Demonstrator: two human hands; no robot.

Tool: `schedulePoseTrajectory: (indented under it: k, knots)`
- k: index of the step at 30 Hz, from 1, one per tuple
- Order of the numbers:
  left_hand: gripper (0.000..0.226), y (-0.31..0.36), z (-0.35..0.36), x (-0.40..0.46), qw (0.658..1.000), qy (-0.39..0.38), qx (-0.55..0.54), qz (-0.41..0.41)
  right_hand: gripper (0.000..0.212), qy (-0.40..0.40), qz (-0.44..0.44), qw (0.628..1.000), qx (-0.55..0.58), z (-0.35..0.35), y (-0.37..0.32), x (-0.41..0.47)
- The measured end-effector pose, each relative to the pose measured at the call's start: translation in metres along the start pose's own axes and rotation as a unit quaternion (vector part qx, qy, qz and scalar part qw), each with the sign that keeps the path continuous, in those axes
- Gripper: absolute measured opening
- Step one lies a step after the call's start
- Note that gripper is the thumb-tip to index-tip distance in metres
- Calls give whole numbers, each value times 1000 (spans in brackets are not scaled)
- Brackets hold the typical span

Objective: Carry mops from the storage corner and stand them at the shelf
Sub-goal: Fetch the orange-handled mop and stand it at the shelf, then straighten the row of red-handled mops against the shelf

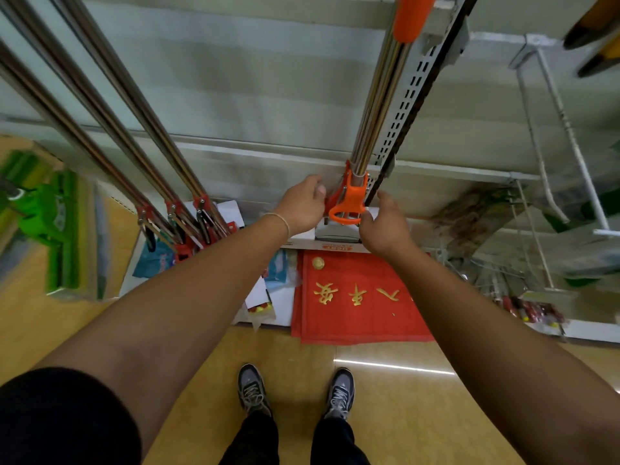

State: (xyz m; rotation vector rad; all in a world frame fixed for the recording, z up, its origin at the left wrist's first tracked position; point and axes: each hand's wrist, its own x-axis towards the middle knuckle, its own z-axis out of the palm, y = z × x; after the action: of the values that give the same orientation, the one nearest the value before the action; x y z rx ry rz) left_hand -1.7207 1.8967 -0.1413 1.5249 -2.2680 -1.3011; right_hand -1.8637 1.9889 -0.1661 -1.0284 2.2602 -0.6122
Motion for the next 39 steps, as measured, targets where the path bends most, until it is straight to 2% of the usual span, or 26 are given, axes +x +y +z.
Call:
schedulePoseTrajectory:
  k: [8,14,18,20,25,31,39]
  knots:
    - [48,6,-54,-32,999,-6,35,41,35,18,-38,999,15,-10,-46,-31]
    - [50,10,-104,-57,991,3,77,110,46,60,-54,997,16,-23,-100,-56]
    - [50,1,-129,-68,988,10,83,134,63,59,-43,996,42,-20,-136,-66]
    - [50,-3,-140,-73,986,14,85,143,63,57,-46,997,34,-19,-154,-77]
    - [48,-14,-164,-91,987,27,66,143,61,64,-83,994,22,-7,-183,-87]
    - [44,-39,-185,-100,990,60,44,121,60,23,-117,993,11,21,-204,-80]
    - [22,-86,-213,-117,984,169,47,28,56,-56,-169,984,-5,61,-231,-61]
